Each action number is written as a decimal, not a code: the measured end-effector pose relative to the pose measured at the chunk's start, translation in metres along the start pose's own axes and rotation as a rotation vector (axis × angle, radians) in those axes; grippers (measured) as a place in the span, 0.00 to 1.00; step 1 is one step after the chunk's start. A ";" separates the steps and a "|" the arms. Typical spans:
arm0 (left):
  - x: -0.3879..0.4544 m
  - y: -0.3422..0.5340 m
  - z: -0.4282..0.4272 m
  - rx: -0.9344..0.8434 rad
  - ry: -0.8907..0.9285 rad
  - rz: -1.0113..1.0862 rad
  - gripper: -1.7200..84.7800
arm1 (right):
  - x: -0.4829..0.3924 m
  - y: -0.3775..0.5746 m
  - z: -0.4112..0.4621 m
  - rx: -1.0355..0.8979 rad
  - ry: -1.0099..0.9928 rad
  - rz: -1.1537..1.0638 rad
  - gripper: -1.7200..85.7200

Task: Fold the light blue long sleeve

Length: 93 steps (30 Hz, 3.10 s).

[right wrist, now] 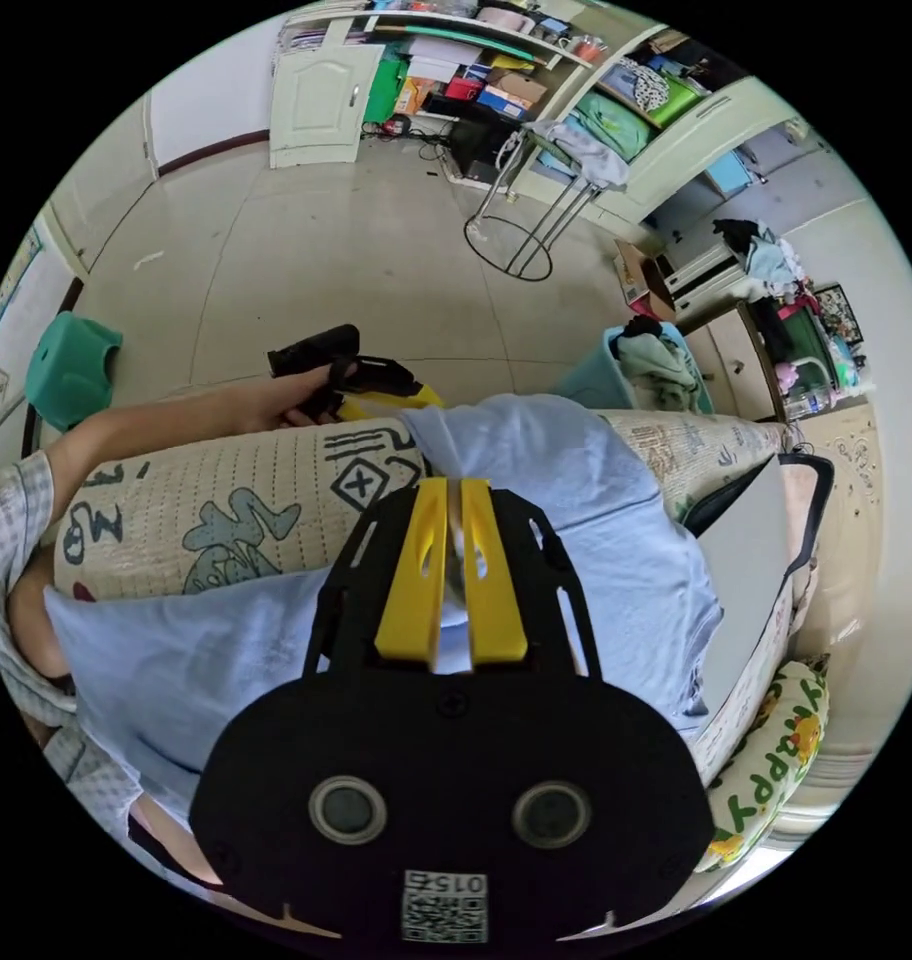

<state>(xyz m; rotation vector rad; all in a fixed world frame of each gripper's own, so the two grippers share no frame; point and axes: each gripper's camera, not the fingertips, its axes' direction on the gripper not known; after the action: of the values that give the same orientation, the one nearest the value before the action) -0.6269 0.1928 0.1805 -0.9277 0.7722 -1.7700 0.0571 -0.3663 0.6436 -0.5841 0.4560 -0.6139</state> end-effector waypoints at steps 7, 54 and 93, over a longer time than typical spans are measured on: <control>0.030 0.002 -0.033 0.084 -0.220 0.084 0.06 | -0.027 0.005 -0.004 -0.008 0.125 -0.026 0.04; 0.190 0.608 0.504 -0.656 -1.129 1.482 0.13 | 0.058 0.540 -0.187 0.564 -0.127 1.036 0.09; 0.210 0.454 0.385 -0.536 -1.003 1.152 0.08 | -0.068 0.576 -0.374 0.843 -0.250 0.143 0.01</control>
<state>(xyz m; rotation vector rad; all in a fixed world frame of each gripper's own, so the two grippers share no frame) -0.1441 -0.1945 0.0557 -1.1765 0.8133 -0.0162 0.0308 -0.0758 0.0182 0.1775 -0.0209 -0.5277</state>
